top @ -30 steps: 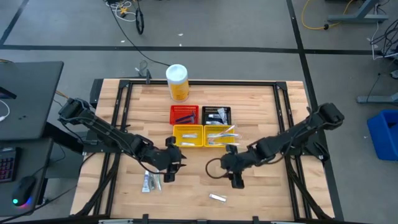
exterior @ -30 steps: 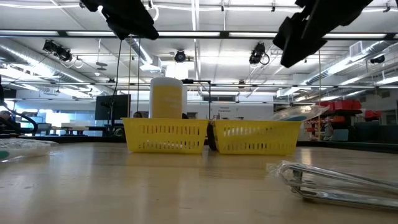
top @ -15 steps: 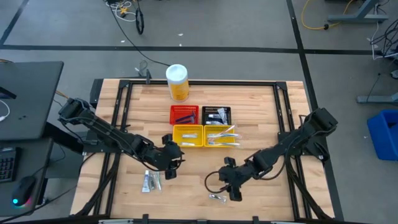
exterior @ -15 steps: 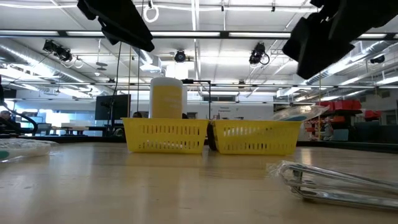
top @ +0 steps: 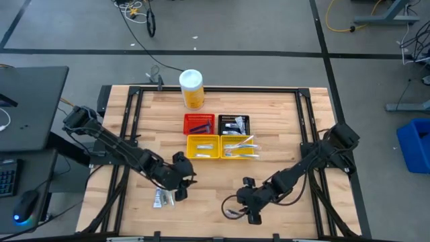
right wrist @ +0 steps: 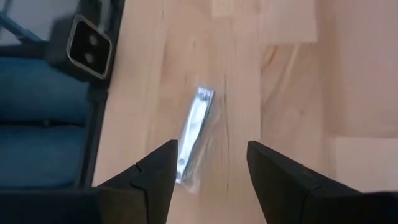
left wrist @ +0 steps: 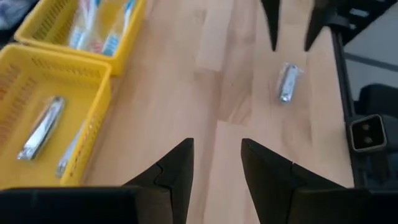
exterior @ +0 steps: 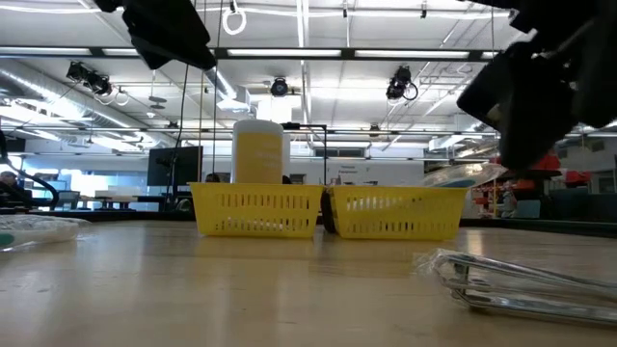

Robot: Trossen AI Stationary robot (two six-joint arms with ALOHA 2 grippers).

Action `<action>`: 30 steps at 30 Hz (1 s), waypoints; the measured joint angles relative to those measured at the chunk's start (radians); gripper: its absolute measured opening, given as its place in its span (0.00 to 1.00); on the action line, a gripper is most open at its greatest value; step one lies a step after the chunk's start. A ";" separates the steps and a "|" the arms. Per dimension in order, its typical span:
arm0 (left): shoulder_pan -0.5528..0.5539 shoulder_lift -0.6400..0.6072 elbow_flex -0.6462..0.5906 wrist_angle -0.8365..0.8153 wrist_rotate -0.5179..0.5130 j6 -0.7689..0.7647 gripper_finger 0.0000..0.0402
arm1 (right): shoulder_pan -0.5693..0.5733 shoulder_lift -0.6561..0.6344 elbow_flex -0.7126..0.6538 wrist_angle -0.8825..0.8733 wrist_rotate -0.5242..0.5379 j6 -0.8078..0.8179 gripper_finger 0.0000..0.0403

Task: Pick & Place Travel size toiletries
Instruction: Put the silver nail cutter into the left yellow bin

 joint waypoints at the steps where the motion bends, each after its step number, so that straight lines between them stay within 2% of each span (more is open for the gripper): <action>1: -0.008 0.000 0.000 -0.003 -0.012 -0.015 0.36 | 0.005 0.007 0.000 -0.002 0.000 0.000 0.51; 6: -0.038 0.000 0.000 -0.008 -0.045 -0.026 0.36 | 0.028 0.045 0.000 0.026 0.021 0.000 0.53; 15: -0.073 0.000 0.000 -0.001 -0.120 -0.040 0.36 | 0.107 0.144 0.000 0.116 0.187 -0.007 0.50; 18: -0.087 0.000 0.000 0.002 -0.124 -0.040 0.36 | 0.133 0.191 0.000 0.194 0.238 0.011 0.49; 22: -0.103 0.000 0.000 0.005 -0.145 -0.042 0.36 | 0.151 0.236 0.000 0.270 0.273 0.012 0.49; 30: -0.117 0.000 0.000 0.044 -0.177 -0.029 0.36 | 0.136 0.236 0.002 0.258 0.259 0.042 0.42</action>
